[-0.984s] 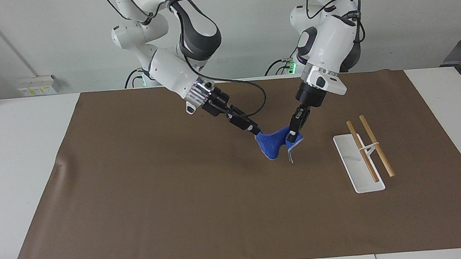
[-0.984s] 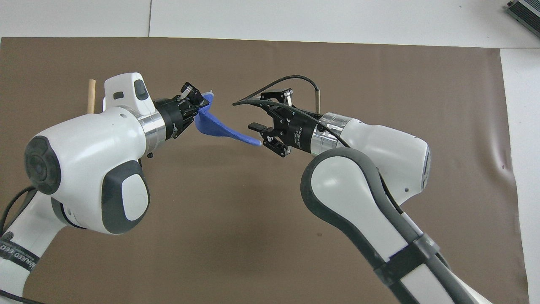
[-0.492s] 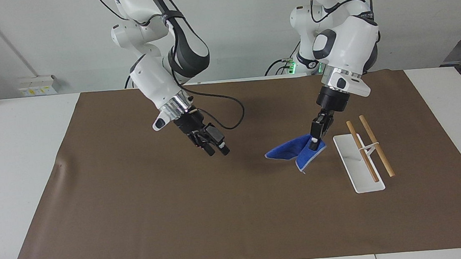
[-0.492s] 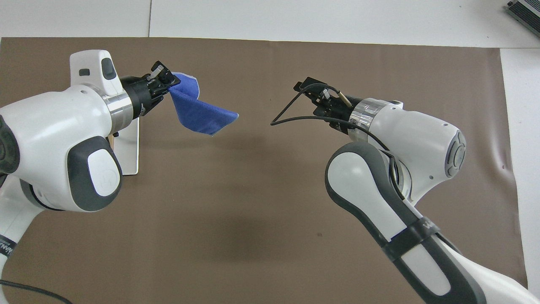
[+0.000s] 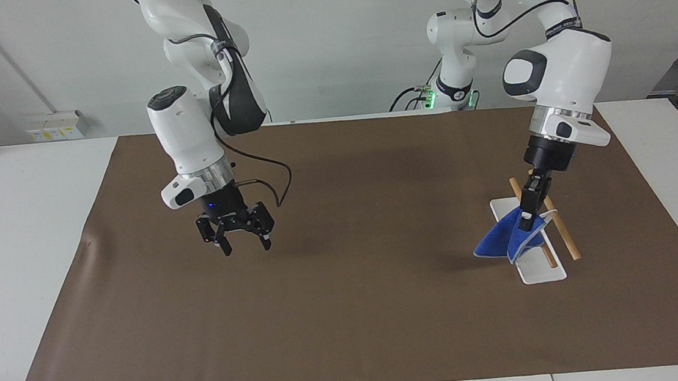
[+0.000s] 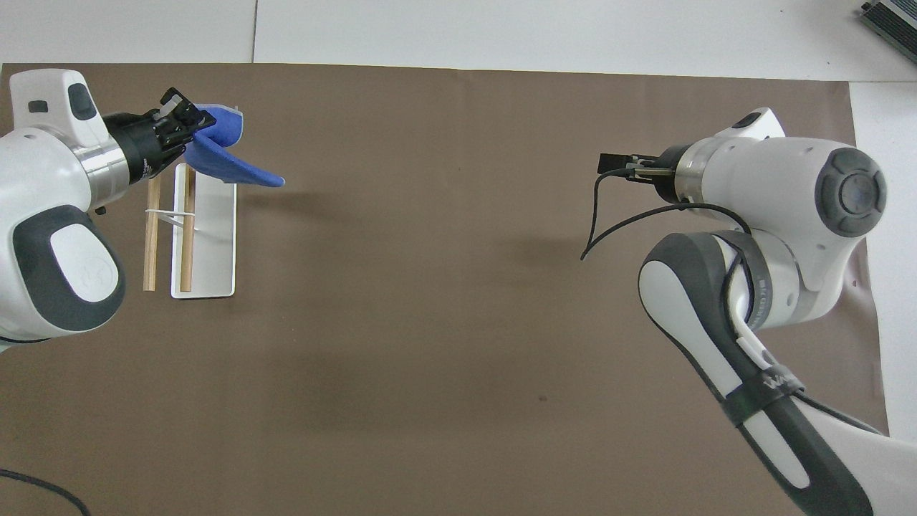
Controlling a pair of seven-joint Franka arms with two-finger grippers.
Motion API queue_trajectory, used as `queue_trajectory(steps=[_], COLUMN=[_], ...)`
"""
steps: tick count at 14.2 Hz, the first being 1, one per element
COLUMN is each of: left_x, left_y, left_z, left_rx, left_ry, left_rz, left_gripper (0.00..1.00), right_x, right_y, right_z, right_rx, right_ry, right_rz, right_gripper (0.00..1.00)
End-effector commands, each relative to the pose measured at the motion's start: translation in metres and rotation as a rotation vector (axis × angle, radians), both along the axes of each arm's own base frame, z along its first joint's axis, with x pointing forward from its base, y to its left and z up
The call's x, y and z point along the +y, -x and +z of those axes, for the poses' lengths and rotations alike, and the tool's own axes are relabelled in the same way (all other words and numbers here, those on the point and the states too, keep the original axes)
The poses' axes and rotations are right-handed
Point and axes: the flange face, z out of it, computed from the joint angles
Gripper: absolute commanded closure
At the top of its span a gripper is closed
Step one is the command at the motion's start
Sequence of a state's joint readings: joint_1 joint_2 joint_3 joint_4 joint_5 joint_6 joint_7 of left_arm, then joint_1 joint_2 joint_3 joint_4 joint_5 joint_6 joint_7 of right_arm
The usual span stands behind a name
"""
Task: Right arm passes towel to left arm to hang
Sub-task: 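Carry the towel toward the rack while the right gripper withdraws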
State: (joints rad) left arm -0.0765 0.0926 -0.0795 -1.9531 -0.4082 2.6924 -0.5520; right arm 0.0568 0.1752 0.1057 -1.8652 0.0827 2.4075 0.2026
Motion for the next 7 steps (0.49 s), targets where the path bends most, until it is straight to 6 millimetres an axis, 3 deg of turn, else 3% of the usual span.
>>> queue_trajectory(steps=[1,3,7], left_x=[0.006,0.018,0.061], left_y=[-0.003,0.0,0.009], left_z=[-0.003,-0.006,-0.019], left_rx=[0.009,0.055,0.143], left_ry=[-0.018,-0.009,-0.001], left_rz=[-0.013,-0.001,0.05], left_gripper=[1.0,1.0,1.0], right_x=[-0.022,-0.04,-0.076], right_y=[0.011,0.026,0.056], right_z=[0.046,0.07,0.121], right_rx=[0.066,0.102,0.15], right_ry=[0.052,0.059,0.064], right_rz=[0.02,-0.008,-0.066], right_gripper=[0.0,0.0,0.0])
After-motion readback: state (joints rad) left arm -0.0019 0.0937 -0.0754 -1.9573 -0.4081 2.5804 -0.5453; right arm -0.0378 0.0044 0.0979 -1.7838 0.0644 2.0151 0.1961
